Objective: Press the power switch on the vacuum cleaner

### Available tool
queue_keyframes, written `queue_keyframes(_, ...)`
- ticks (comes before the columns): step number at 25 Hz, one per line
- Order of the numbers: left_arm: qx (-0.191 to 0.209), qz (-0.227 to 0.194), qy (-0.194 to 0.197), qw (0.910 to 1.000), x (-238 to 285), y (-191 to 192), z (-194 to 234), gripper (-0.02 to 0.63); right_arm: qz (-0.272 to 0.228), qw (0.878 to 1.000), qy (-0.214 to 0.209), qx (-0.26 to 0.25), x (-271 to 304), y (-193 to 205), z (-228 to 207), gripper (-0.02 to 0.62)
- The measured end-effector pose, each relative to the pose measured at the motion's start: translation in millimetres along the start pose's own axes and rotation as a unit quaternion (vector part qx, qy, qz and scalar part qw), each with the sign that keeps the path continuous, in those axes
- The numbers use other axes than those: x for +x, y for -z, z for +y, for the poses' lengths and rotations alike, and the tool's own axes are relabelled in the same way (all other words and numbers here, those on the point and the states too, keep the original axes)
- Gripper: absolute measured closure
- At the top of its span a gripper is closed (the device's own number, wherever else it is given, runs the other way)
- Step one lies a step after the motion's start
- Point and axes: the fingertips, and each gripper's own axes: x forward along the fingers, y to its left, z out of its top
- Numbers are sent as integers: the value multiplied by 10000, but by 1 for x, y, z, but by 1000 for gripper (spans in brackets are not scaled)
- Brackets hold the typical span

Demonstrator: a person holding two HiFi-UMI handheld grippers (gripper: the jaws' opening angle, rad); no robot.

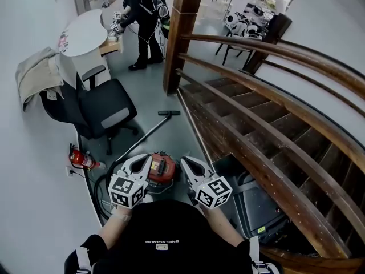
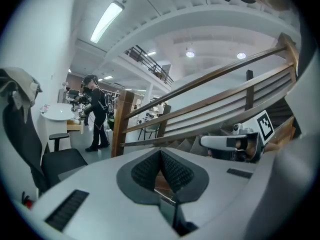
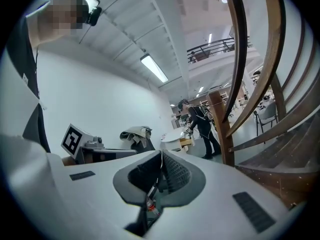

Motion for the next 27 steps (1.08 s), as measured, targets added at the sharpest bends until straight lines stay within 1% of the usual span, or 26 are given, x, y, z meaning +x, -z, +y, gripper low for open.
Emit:
queue_keyframes(4,-36,-10,-86,10000,-5,2,4,591,-36,9999,-10,-143,3,-1,4,568)
queue_keyframes(10,-93,-27,-103,9999,-10,3,10,591,21,10000,2,-77,7,2,9,568)
queue_keyframes(17,-105,-34,-70,9999,-12,3,10,591,58,9999,72,-126,6,6,11,568)
queue_keyframes(27,-88,-74,-91,9999,-19,5,9,591,25,9998,56,-176,3,6,16,568)
